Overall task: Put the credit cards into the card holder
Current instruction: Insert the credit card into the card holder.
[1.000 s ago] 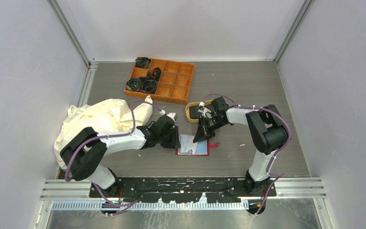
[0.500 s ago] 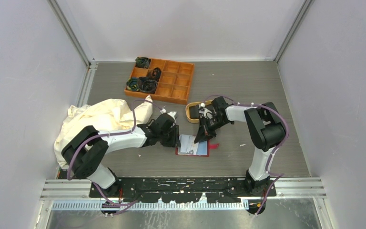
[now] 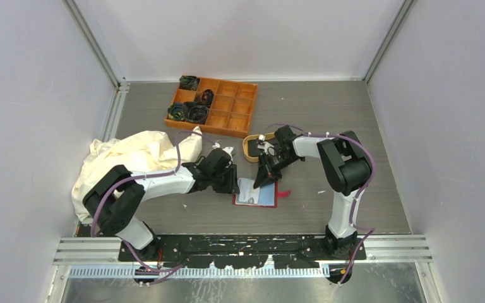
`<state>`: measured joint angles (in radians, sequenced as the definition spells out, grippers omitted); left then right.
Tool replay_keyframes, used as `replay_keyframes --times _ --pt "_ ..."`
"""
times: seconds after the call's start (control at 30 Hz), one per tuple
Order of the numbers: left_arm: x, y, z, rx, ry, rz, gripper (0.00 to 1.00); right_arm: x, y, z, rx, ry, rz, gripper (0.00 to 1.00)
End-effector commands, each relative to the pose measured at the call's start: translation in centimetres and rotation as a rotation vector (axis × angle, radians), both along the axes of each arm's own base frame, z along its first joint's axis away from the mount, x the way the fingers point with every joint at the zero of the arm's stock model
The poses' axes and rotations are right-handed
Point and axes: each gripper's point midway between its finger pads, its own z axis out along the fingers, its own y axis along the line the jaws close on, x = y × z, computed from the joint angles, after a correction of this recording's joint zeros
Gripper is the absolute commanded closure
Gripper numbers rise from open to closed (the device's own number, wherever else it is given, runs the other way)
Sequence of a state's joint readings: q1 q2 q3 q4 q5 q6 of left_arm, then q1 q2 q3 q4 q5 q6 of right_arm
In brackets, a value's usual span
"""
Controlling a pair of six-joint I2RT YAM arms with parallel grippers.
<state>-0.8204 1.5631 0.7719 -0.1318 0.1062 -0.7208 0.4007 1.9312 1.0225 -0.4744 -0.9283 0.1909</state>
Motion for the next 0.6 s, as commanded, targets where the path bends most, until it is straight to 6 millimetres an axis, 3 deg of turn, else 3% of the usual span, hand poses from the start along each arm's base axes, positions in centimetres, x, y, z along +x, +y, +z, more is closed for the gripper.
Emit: replay_keyframes --times 0.0,0.2,0.4,0.57 --pt "0.2 0.4 -0.6 0.038 -0.005 -0.009 0.70 -0.7 -0.2 -1.1 -0.066 -0.001 0.029 0.80" --pt "0.5 0.6 1.1 0.019 -0.044 0.007 0.65 -0.2 -0.6 -0.6 -0.070 -0.019 0.014 0.67" --pt "0.8 1.0 5.1 -0.035 -0.137 0.021 0.59 -0.1 -0.6 -0.2 -0.062 -0.019 0.007 0.65" --pt "-0.5 -1.4 8.3 -0.103 -0.224 -0.016 0.62 0.0 -0.5 -0.2 -0.060 -0.018 0.006 0.64"
